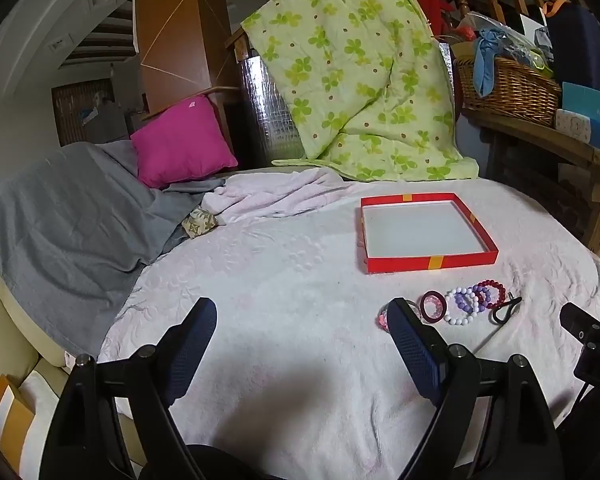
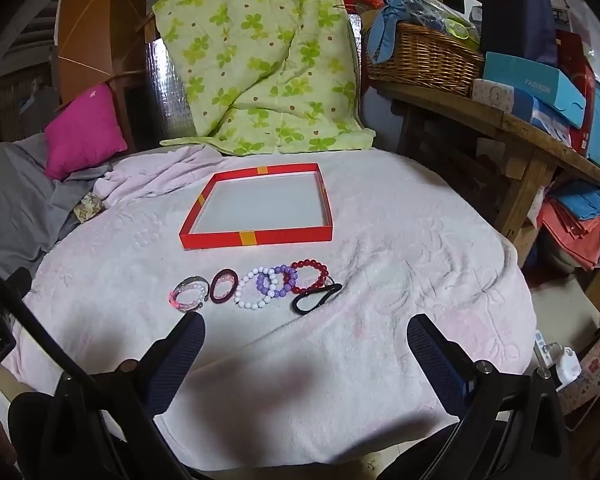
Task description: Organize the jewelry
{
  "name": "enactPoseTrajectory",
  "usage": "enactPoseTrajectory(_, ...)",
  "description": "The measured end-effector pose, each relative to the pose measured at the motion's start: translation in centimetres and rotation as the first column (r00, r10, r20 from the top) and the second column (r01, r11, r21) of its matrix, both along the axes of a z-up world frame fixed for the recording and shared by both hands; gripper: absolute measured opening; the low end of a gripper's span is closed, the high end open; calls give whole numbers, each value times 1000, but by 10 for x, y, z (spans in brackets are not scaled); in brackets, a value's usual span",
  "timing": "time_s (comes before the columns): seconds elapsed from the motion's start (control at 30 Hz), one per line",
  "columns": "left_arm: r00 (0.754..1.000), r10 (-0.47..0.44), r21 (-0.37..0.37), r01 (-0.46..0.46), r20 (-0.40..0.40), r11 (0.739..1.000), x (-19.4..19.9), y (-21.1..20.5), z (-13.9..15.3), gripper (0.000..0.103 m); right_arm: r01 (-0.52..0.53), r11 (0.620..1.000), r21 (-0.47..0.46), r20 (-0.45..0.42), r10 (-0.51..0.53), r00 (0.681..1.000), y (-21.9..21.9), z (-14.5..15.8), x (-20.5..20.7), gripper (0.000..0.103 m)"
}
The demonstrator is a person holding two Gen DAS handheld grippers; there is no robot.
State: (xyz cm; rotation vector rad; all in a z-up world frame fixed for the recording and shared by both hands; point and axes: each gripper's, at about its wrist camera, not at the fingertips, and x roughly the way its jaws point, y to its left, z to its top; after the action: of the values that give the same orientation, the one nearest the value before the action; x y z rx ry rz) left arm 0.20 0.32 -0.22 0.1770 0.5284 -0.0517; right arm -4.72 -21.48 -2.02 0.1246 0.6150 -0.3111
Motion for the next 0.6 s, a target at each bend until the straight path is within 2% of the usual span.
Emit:
enactPoseTrajectory(0.4, 1000, 7, 11, -7, -3, 1000, 1, -7, -19, 87, 1, 1000, 14, -7, -1, 1000, -2, -5, 4, 103)
enactPoseTrajectory(0.43, 1000, 4, 10, -4, -13, 1000, 1, -7, -9, 87, 2, 1000, 14, -12, -2, 1000, -1, -5, 6, 103)
enactPoseTrajectory(0.6, 999, 4, 20, -3, -35, 1000, 3, -9, -10, 87, 6, 1000, 15, -11, -6, 1000, -5, -4, 5, 103)
